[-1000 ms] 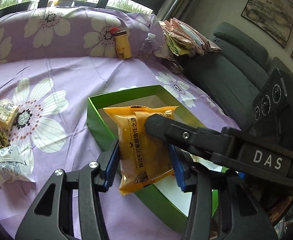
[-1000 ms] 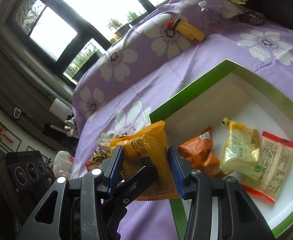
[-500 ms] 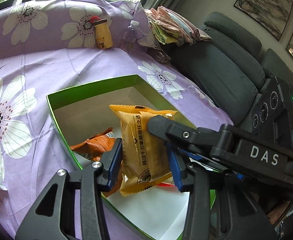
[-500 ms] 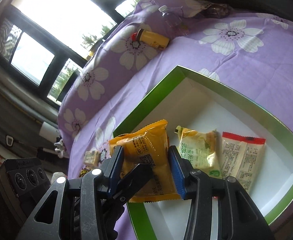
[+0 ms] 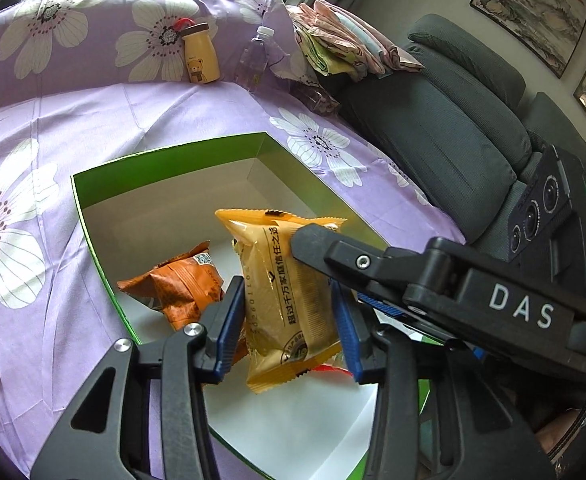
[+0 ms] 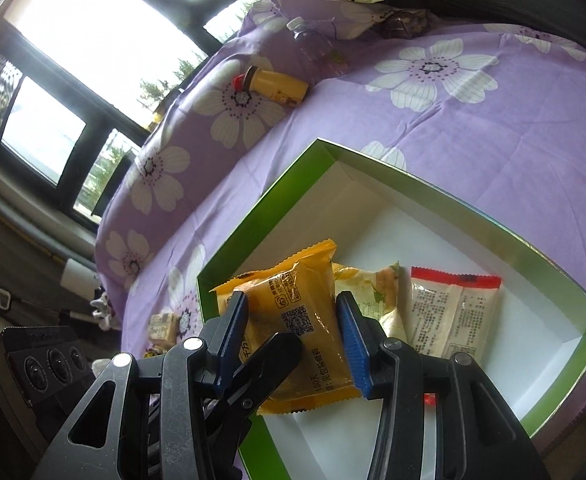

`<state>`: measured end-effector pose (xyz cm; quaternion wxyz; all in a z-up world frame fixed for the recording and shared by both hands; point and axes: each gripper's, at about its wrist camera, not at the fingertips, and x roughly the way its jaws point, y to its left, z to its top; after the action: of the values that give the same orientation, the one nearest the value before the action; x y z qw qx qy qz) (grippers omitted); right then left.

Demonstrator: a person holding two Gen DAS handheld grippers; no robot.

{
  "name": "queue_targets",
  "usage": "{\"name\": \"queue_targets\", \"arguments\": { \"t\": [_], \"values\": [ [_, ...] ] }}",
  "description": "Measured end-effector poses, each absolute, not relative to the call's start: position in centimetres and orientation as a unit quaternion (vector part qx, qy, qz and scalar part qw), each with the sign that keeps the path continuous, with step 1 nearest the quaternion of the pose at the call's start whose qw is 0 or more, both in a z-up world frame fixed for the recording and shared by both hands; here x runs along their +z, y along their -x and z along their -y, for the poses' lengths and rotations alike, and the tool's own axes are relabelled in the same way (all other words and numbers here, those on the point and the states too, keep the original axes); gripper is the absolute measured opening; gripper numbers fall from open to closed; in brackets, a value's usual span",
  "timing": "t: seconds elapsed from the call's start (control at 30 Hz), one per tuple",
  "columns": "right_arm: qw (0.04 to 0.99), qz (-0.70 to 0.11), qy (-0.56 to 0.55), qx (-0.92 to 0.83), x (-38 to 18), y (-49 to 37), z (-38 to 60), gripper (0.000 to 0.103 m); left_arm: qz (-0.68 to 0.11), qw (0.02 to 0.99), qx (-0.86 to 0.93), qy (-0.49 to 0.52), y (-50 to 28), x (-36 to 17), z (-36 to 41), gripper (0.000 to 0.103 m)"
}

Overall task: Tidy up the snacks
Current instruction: 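Carry the orange packet with the right gripper over the green box, then open the right gripper to release the orange packet into the box, then move the right tool back over the white-and-blue packet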

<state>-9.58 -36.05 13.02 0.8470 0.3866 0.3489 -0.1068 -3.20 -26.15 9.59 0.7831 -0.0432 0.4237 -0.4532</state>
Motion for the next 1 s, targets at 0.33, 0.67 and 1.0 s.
{"name": "queue_targets", "arguments": {
  "t": [0.33, 0.67, 1.0],
  "values": [
    [0.850, -0.339, -0.381, -0.130, 13.4, 9.9, 36.2, 0.062, -0.420, 0.791, -0.440, 0.061, 3.1, 10.2, 23.7, 0.063],
    [0.870, -0.310, -0.368, -0.105, 14.7, 9.6, 34.8, 0.077, -0.389, 0.837, -0.367, 0.113, 2.3, 11.7, 15.4, 0.087],
    [0.892, -0.300, -0.331, -0.068, 15.7, 8.4, 31.4, 0.086, -0.381, 0.880, -0.257, 0.120, 0.7, 11.2, 5.4, 0.095]
  ]
}}
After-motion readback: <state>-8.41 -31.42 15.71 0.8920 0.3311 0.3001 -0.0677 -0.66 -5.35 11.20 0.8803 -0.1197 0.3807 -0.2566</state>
